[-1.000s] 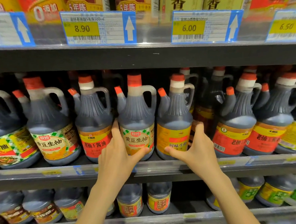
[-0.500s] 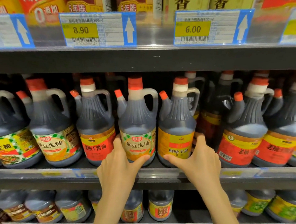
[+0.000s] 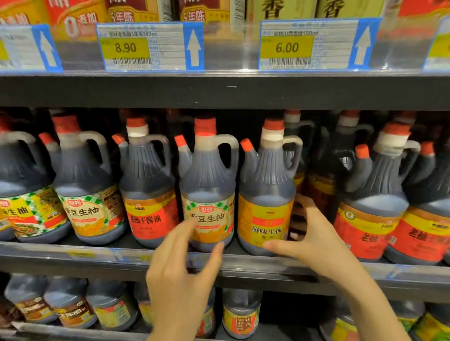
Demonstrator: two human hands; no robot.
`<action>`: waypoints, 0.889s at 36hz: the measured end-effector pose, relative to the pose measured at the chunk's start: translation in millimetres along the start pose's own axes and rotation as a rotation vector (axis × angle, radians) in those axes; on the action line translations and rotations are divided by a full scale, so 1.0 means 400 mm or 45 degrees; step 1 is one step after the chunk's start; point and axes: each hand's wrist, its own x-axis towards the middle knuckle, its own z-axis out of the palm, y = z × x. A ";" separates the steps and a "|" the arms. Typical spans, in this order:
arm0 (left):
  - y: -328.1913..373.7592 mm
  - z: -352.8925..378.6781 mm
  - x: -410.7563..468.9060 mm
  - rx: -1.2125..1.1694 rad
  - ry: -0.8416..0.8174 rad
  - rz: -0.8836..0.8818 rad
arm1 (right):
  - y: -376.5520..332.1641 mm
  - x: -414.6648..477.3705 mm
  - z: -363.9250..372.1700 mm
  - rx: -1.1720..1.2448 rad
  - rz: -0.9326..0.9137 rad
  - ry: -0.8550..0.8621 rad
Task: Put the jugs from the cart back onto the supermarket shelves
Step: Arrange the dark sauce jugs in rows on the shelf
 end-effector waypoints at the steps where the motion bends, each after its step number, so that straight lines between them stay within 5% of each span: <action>1: 0.010 0.012 -0.018 -0.022 -0.008 0.062 | -0.005 0.006 -0.009 0.118 -0.017 -0.021; 6: 0.050 0.081 -0.075 0.086 -0.282 0.307 | -0.026 0.044 -0.028 0.465 -0.098 -0.035; 14: 0.084 0.091 -0.074 0.302 -0.531 0.241 | -0.010 0.069 -0.023 0.526 -0.200 -0.058; 32: 0.085 0.055 -0.048 0.152 -0.705 0.174 | 0.013 0.072 -0.021 0.068 -0.278 -0.076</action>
